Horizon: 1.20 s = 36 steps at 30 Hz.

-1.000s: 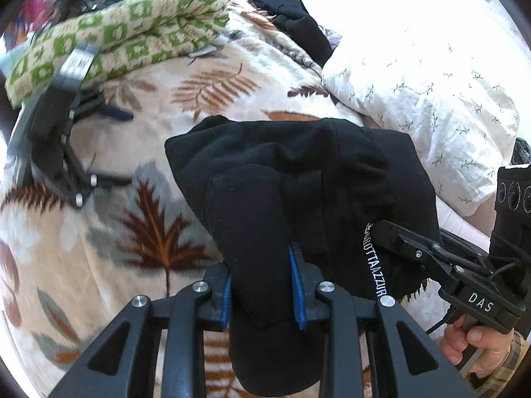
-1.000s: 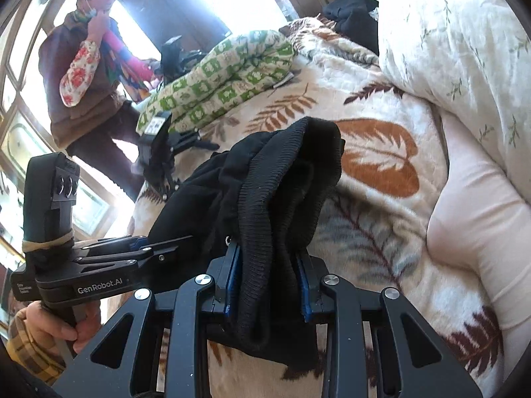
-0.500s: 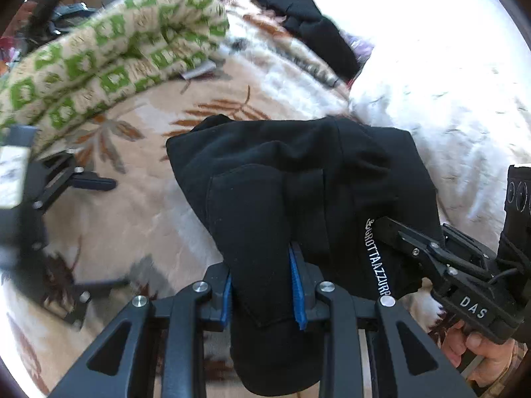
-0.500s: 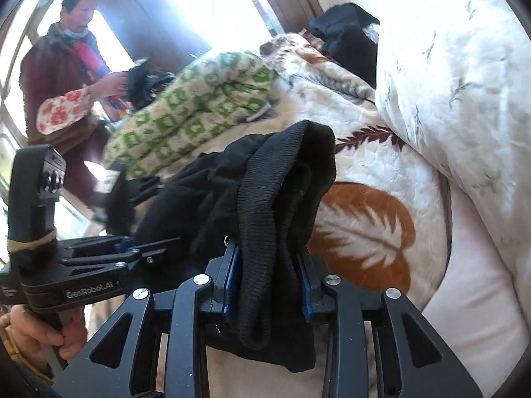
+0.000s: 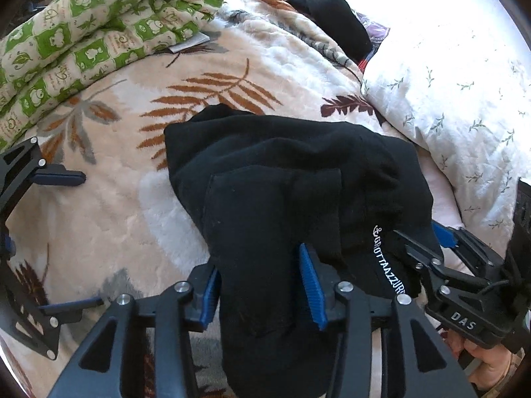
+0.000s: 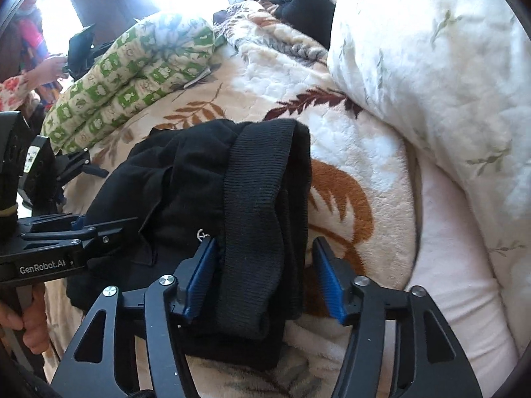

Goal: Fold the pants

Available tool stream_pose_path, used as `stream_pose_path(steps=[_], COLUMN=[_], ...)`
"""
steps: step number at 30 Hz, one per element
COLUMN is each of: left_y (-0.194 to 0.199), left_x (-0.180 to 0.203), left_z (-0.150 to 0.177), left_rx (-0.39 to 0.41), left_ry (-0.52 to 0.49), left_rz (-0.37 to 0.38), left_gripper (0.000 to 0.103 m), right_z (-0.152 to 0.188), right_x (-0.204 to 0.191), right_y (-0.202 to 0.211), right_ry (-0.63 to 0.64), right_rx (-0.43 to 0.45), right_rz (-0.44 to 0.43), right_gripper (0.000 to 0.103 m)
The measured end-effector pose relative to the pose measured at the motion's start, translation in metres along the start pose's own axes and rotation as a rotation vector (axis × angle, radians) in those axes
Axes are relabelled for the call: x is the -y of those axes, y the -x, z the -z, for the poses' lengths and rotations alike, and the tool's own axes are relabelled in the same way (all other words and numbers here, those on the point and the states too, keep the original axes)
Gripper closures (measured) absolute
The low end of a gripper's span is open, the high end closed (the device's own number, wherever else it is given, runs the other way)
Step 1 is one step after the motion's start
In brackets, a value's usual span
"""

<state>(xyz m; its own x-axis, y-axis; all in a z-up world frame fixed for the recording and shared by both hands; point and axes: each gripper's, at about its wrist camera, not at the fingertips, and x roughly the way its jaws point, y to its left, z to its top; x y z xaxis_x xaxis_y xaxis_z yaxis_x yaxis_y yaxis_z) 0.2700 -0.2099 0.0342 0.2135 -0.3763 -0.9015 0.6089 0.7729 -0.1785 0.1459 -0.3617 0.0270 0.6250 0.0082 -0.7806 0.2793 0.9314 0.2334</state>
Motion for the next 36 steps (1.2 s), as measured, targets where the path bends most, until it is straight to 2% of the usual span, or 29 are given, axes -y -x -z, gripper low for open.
stream_pose_path(steps=[5, 10, 12, 15, 18, 24, 33, 36], left_y=[0.014, 0.033, 0.041, 0.052, 0.061, 0.073, 0.094, 0.102], left_x=[0.000, 0.002, 0.002, 0.005, 0.012, 0.028, 0.031, 0.031], left_z=[0.010, 0.024, 0.028, 0.035, 0.042, 0.051, 0.064, 0.068], left_rx=[-0.006, 0.009, 0.014, 0.030, 0.033, 0.047, 0.095, 0.112], left_ry=[0.000, -0.033, -0.033, -0.038, -0.064, -0.125, -0.121, -0.112], left_rz=[0.010, 0.013, 0.018, 0.027, 0.043, 0.033, 0.031, 0.006], left_gripper=[0.047, 0.040, 0.033, 0.026, 0.024, 0.020, 0.008, 0.004], right_z=[0.007, 0.016, 0.021, 0.030, 0.040, 0.053, 0.071, 0.074], right_x=[-0.006, -0.012, -0.015, -0.021, -0.028, -0.037, -0.053, -0.057], right_y=[0.026, 0.042, 0.047, 0.054, 0.063, 0.078, 0.102, 0.111], right_ry=[0.029, 0.040, 0.039, 0.041, 0.053, 0.050, 0.078, 0.090], right_rx=[0.020, -0.011, -0.025, -0.047, -0.053, -0.040, -0.011, 0.000], right_rz=[0.051, 0.062, 0.062, 0.049, 0.046, 0.058, 0.085, 0.085], right_gripper=[0.042, 0.040, 0.039, 0.034, 0.027, 0.023, 0.009, 0.008])
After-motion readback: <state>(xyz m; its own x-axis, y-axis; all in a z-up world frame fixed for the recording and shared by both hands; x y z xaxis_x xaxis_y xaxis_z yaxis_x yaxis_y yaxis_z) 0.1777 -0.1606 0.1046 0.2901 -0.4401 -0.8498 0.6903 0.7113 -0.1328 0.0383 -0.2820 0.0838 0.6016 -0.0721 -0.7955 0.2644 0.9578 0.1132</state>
